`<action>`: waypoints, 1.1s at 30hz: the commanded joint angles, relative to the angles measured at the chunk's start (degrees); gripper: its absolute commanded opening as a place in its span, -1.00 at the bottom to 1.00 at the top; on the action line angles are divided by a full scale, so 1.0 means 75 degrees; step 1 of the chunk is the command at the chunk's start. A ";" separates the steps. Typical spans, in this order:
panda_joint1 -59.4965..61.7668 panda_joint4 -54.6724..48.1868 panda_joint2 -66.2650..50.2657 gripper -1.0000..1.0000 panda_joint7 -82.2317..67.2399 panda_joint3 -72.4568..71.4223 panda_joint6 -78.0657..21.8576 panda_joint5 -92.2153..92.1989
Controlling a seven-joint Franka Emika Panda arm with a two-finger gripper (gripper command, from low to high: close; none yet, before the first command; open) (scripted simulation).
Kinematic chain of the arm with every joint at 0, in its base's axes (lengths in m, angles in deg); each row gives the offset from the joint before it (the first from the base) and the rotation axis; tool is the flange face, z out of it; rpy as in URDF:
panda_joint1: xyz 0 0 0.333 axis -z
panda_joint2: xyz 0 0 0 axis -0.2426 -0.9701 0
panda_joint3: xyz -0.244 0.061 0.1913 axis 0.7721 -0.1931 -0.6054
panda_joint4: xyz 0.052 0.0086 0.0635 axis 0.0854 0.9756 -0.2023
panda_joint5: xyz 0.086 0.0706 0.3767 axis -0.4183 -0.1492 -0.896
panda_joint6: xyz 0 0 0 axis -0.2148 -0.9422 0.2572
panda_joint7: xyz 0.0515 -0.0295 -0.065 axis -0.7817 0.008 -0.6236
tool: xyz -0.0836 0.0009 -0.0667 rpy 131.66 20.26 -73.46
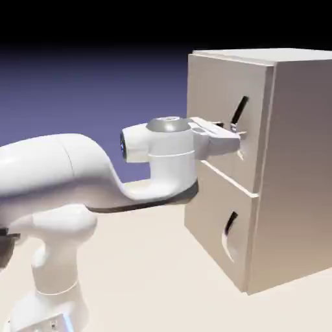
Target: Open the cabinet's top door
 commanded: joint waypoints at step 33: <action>0.3011 0.4024 0.2285 -1.00 -0.1153 -0.8445 -0.5549 -0.8740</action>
